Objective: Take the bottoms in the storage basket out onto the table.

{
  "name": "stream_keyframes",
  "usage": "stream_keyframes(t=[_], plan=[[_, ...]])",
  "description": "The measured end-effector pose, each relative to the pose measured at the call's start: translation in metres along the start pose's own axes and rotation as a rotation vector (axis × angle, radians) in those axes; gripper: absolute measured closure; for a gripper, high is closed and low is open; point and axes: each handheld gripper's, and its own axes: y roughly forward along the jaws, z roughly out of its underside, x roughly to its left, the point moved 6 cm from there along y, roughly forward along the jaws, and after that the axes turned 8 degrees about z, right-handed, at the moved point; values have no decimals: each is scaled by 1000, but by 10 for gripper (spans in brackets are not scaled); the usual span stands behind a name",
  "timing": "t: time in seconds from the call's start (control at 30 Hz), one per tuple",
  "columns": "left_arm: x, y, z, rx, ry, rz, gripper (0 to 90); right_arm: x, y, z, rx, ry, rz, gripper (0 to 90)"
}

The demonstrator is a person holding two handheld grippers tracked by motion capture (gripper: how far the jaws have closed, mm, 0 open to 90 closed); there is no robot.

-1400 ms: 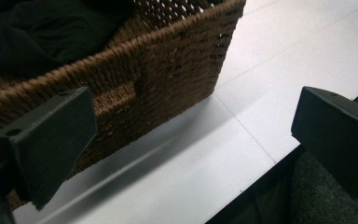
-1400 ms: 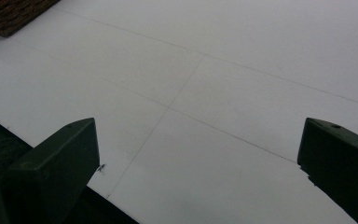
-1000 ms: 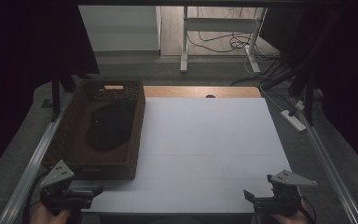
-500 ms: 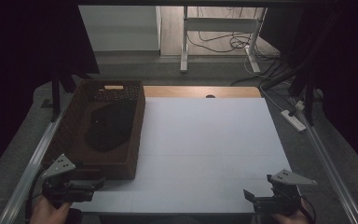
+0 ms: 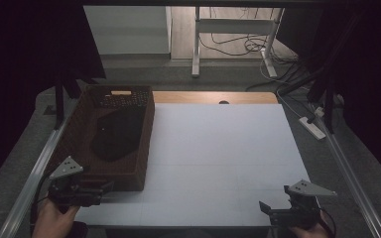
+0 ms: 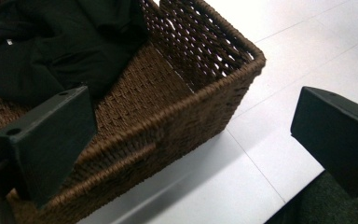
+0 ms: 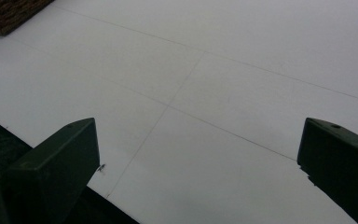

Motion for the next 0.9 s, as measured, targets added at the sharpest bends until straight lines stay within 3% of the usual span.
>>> stream_keyframes(t=[0.23,0.73,0.9], plan=[[5,5,-10,9,7,-10,1,0,0,0,1,3,-3,0],[13,15,-33,38,22,40,1,0,1,0,8,0,-7,0],[17,20,-40,54,35,28,0,0,1,0,8,1,-10,0]])
